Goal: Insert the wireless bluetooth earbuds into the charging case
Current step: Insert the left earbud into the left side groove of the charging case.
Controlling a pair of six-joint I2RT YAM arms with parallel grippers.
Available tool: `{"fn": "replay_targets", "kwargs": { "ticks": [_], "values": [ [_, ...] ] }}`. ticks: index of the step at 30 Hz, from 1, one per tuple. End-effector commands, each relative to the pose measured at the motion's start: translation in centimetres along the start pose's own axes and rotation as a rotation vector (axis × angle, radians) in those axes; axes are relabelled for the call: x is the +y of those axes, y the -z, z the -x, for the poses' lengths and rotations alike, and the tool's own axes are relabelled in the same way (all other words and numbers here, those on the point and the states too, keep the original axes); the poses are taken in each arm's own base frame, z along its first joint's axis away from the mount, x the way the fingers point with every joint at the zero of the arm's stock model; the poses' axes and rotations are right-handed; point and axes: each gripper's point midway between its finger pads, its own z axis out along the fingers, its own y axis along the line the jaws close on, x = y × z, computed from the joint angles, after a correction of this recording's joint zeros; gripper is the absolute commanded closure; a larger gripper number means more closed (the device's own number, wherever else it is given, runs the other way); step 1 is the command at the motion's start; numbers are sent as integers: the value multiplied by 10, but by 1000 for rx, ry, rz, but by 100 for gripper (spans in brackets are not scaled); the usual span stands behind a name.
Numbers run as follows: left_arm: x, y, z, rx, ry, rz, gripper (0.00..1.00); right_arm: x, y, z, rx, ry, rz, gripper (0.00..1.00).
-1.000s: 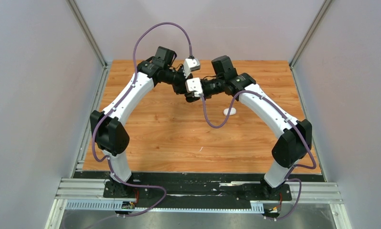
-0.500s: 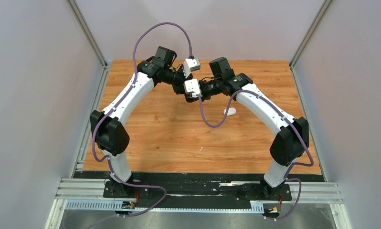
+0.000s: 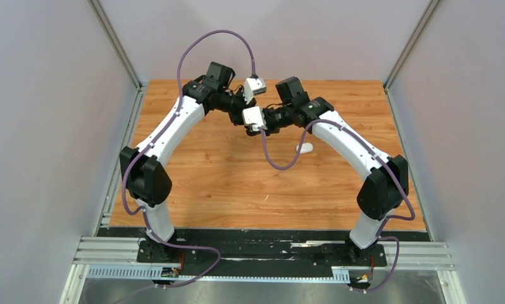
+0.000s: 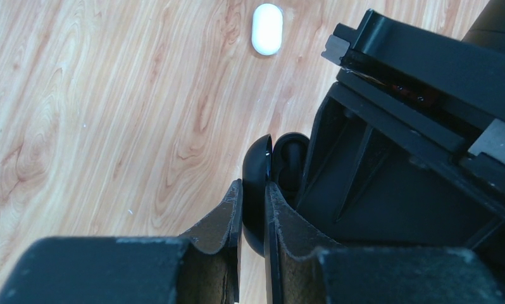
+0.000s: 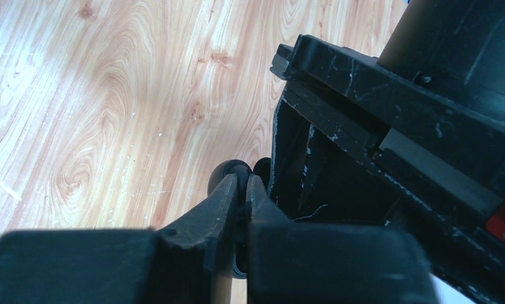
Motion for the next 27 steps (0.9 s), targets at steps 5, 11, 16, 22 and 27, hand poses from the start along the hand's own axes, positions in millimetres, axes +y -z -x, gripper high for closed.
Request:
{"fn": "replay_targets", "kwargs": {
  "ticks": [5,11,16,22,27],
  "values": [
    [-4,17,27,-67,-69,30,100,-3,-1,12,-6,20,14,79],
    [-4,16,21,-55,-69,35,100,-15,8,25,-18,30,-30,73],
    [-2,13,18,-48,-65,36,100,-25,21,44,-50,20,-85,69],
    [-1,14,19,-47,-76,46,100,-21,38,49,-35,-33,-128,68],
    [1,16,19,-45,-90,57,100,-20,64,53,-52,-151,-201,67]
  ]
}}
